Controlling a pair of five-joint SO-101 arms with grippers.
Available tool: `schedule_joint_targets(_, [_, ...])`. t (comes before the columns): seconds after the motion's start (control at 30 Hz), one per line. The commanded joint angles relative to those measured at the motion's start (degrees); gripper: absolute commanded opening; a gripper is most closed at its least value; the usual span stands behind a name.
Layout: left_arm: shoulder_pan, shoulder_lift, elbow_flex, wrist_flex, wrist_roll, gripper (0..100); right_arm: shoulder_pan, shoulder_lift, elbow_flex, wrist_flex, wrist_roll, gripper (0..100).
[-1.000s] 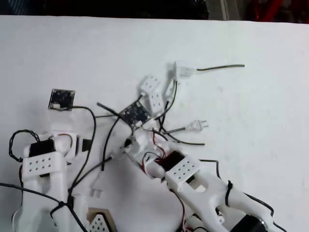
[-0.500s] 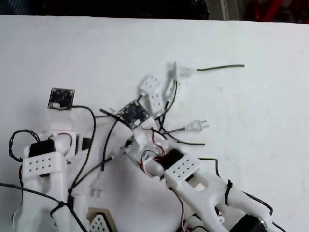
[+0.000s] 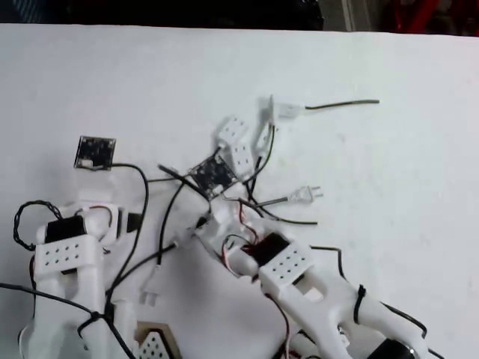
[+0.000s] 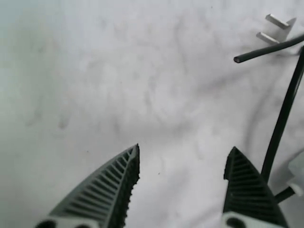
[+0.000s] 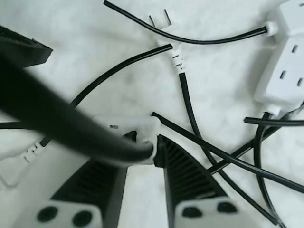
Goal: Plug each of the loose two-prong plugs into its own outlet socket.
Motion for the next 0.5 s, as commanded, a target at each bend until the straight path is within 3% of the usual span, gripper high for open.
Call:
schedule_joint_targets(0.0, [-0.40,-1.45,0.00,-1.05,0.44,29,-0.13,-2.15,1.76,-3.65,-0.44,1.7])
schedule_joint_targets(0.17, [-0.40,-1.45,0.00,-1.05,0.44,29,-0.13,1.10,4.84,-9.89,-0.44,1.7])
schedule_joint_targets(0.47, [-0.40,-1.45,0.00,-1.05,0.44,29,-0.13,2.95,3.60,-8.84,-0.44,1.7])
